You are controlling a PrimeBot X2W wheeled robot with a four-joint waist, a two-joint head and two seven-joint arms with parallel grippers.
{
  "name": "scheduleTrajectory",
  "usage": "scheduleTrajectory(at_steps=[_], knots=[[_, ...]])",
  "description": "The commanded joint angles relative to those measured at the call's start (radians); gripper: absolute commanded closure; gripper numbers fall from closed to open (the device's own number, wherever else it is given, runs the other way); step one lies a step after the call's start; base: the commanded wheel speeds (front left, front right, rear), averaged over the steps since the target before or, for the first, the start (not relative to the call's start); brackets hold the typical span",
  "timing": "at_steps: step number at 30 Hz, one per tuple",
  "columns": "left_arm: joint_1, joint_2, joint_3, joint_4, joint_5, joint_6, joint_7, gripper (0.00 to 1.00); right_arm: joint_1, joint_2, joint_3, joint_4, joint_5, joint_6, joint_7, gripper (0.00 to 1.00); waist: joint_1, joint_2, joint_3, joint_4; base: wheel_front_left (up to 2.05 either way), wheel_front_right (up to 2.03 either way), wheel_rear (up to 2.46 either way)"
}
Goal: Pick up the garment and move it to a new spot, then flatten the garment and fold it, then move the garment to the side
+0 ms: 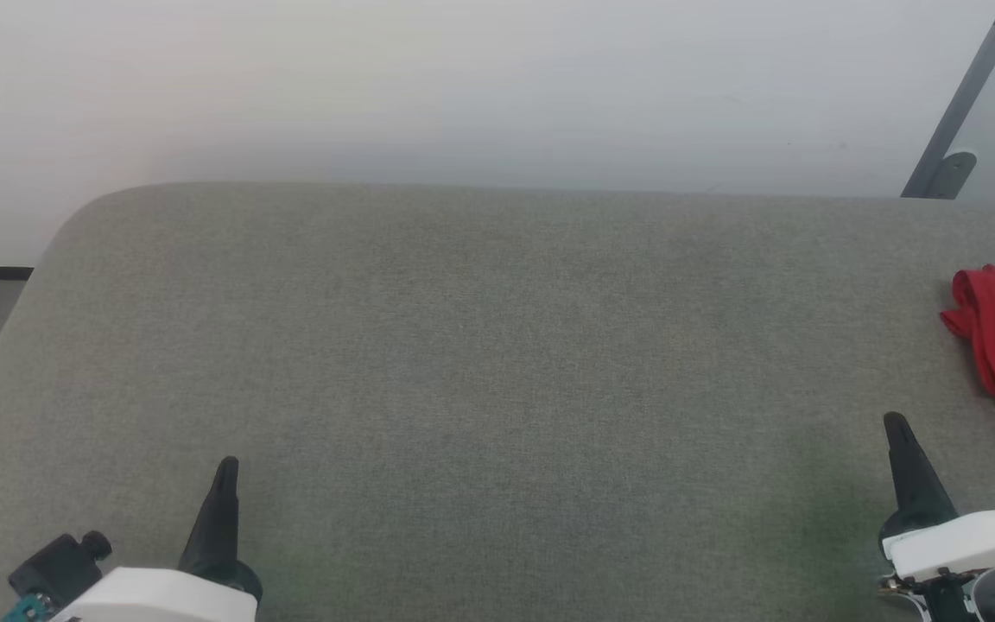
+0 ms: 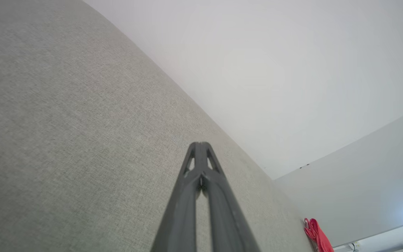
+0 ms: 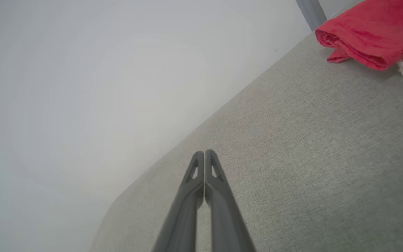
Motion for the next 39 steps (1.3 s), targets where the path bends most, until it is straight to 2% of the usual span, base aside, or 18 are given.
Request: scheduleTrajectory(at_steps=[1, 39], knots=[[-0.030, 0.003, 0.009, -0.007, -0.038, -0.001, 0.010, 1.00, -0.025, 0.000, 0.000, -0.007, 0.034, 0.000, 0.007, 1.00, 0.0000, -0.0001, 0.000, -0.002, 0.00, 0.00, 0.00], [-0.103, -0.038, 0.037, 0.030, -0.393, -0.002, 0.116, 1.00, -0.065, 0.044, 0.005, 0.026, 0.399, 0.000, 0.080, 1.00, 0.0000, -0.0001, 0.000, -0.036, 0.00, 0.00, 0.00]])
